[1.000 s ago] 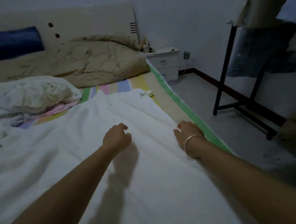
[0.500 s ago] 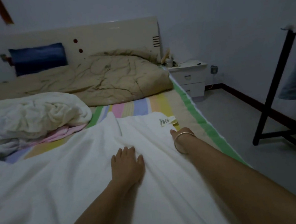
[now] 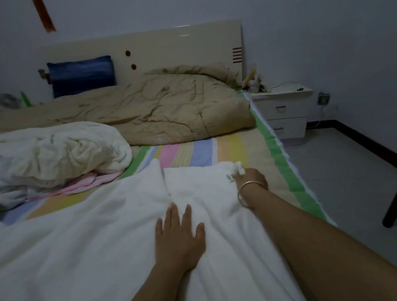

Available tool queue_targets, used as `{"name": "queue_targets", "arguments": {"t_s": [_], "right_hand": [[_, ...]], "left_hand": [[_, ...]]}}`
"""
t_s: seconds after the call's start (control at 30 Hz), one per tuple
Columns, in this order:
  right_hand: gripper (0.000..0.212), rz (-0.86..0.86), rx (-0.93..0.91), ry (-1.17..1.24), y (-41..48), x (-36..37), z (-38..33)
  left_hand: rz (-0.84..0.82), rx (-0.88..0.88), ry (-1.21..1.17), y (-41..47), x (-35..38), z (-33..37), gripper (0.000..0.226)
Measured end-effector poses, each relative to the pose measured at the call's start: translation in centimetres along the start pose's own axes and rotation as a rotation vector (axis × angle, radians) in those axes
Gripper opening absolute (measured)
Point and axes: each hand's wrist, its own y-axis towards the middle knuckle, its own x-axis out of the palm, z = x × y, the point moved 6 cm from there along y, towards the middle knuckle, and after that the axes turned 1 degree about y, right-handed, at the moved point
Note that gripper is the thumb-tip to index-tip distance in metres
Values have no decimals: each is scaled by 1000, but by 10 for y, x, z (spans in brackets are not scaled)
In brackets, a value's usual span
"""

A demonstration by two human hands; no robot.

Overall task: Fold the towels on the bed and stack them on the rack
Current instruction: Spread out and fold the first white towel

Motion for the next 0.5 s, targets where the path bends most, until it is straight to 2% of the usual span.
{"name": "queue_targets", "arguments": {"t_s": [0.1, 0.17, 0.27, 0.4, 0.5], "right_hand": [[37, 124, -42, -23, 25, -41, 8], [37, 177, -19, -41, 45, -71, 17], [42, 187, 20, -115, 67, -95, 35], [36, 241, 58, -145, 81, -89, 70], [32, 273, 74, -254, 83, -77, 80]], "left_hand": [[-12, 34, -1, 16, -11, 14, 65], [22, 117, -9, 31, -19, 39, 62], [33, 203, 26, 57, -19, 71, 64], [-72, 153, 55, 82, 6, 73, 73], [-41, 153, 95, 81, 24, 73, 78]]}}
